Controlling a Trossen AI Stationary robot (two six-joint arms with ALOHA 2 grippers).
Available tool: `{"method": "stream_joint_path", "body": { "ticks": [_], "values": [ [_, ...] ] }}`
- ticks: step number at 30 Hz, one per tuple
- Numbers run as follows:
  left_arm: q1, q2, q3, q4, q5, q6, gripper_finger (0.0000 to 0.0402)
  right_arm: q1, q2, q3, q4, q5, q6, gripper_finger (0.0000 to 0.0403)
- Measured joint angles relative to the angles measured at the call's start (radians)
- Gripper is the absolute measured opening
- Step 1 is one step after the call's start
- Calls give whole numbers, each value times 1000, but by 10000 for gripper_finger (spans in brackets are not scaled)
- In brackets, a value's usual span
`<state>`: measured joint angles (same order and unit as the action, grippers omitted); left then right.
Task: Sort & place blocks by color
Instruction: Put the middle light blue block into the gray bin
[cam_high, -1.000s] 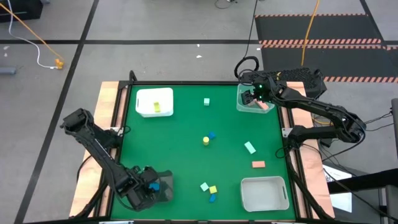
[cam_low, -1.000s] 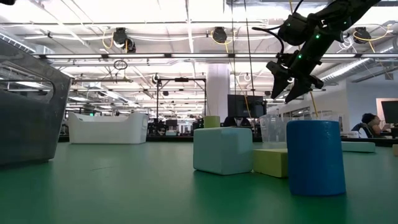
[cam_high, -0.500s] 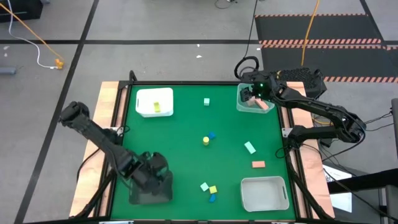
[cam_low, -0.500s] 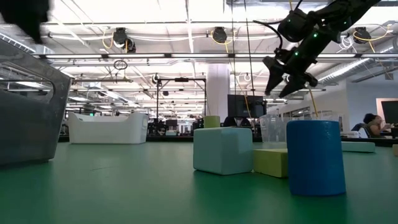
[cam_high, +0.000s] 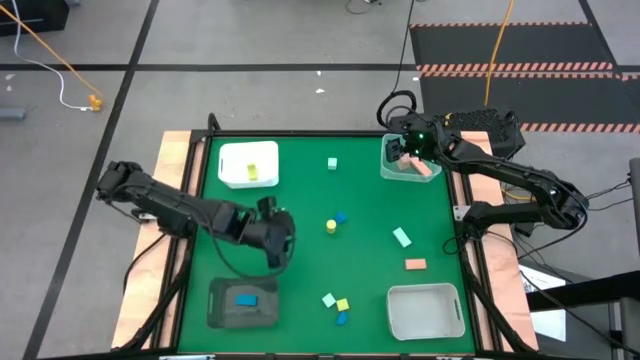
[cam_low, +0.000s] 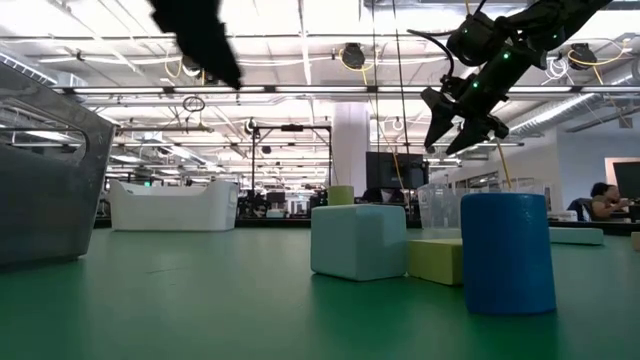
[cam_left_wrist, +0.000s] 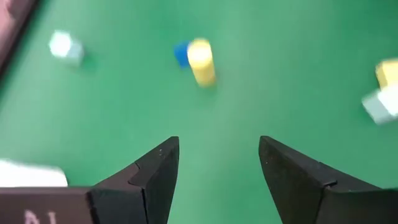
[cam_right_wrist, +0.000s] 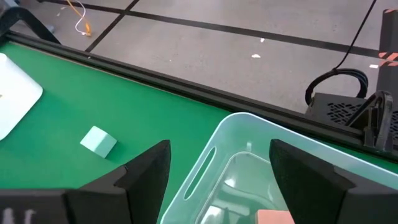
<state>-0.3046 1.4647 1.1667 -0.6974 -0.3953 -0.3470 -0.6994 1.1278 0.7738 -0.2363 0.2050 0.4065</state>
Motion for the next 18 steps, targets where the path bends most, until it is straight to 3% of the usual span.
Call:
{"method": "stream_joint_path", "body": {
  "ticks": [6,11,18],
  "values": [
    [106,0,0,184,0,177,223,0,0,0,-2,0,0,265],
    [163,1,0,243,8,215,223,0,0,0,-63,-2,0,265],
    [197,1,0,247,9,210,223,28,0,0,-158,-216,36,265]
  ]
}}
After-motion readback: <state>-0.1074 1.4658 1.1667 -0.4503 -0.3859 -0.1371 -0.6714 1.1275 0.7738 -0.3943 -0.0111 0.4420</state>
